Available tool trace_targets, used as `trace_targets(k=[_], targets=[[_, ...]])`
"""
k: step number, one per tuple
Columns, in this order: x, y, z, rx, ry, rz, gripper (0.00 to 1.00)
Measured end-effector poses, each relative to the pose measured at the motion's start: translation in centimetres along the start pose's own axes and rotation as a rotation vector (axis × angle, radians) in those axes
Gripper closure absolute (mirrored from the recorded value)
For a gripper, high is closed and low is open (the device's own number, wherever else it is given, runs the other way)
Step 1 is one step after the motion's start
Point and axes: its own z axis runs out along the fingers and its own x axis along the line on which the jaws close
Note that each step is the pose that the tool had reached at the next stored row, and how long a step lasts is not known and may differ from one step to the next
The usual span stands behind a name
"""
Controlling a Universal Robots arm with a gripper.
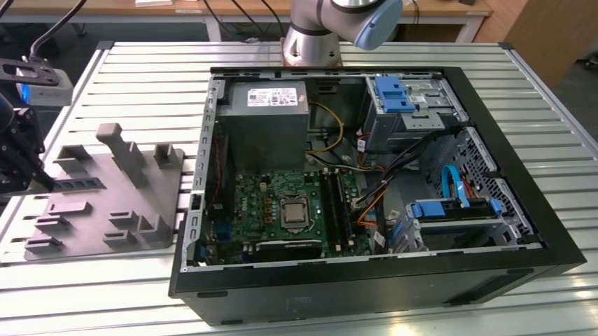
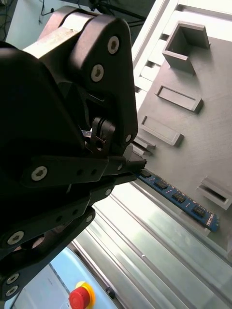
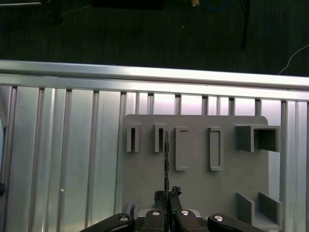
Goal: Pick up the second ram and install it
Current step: 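Pick up the second ram and move it above second insertion slot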
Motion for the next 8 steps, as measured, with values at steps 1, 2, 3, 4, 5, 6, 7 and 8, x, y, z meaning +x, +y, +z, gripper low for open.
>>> trace_targets(k=[1, 2, 3, 4, 5, 6, 7, 8], targets=[[0.00, 0.00, -0.07, 0.0000, 0.0000, 0.000, 0.86], [0.00, 0.01, -0.14, -0.0001, 0.0001, 0.000, 0.86], [-0.01, 0.01, -0.19, 0.0000, 0.0000, 0.000, 0.86], [-0.01, 0.01, -0.26, 0.0000, 0.0000, 0.000, 0.86], [-0.01, 0.01, -0.33, -0.0001, 0.0001, 0.000, 0.86], [-0.01, 0.01, -0.40, -0.0001, 0.0001, 0.000, 0.86], [-0.01, 0.02, -0.46, 0.0000, 0.0000, 0.000, 0.86], [-0.01, 0.02, -0.53, 0.0000, 0.0000, 0.000, 0.86]])
